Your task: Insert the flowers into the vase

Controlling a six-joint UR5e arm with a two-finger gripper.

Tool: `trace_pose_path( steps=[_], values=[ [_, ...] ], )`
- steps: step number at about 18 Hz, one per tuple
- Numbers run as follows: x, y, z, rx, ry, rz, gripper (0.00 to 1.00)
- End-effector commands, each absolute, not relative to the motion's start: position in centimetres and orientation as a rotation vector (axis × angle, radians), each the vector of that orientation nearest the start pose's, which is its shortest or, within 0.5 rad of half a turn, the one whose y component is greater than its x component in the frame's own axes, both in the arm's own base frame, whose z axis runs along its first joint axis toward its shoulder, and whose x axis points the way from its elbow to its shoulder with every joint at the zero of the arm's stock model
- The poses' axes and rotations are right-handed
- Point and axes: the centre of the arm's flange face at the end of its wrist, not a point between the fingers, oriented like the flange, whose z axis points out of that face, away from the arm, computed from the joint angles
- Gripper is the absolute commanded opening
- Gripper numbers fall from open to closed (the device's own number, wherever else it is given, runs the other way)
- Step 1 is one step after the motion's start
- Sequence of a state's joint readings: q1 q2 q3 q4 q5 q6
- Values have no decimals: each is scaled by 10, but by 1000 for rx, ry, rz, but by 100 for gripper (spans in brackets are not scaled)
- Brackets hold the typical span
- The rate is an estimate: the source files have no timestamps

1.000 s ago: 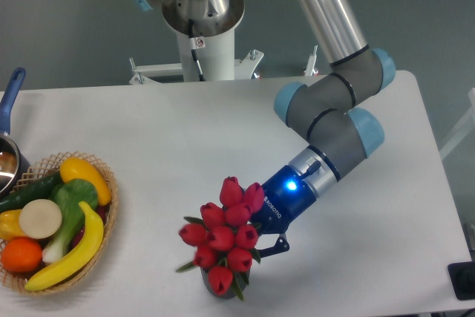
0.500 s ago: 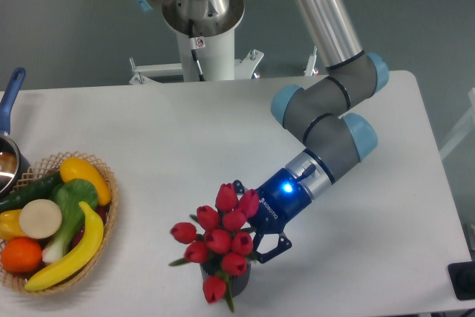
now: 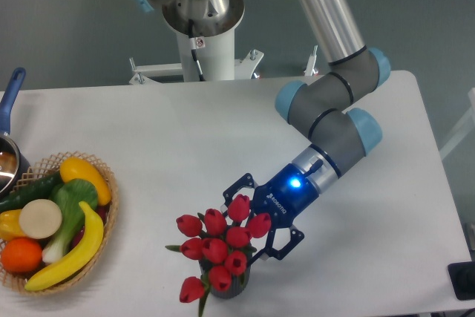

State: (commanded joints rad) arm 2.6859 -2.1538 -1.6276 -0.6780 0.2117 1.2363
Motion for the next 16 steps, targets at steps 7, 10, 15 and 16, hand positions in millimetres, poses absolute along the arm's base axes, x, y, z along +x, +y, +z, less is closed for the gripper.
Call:
trace_pose_path(
  steps=[7,10,15,16],
  values=[
    [-469,422,337,-1785,318,-158,100],
    [-471,388,362,-1885,342,-6,100],
    [-482,370,369,-2159,334,169,100],
    [-485,365,362,-2233,321,194,100]
  ],
)
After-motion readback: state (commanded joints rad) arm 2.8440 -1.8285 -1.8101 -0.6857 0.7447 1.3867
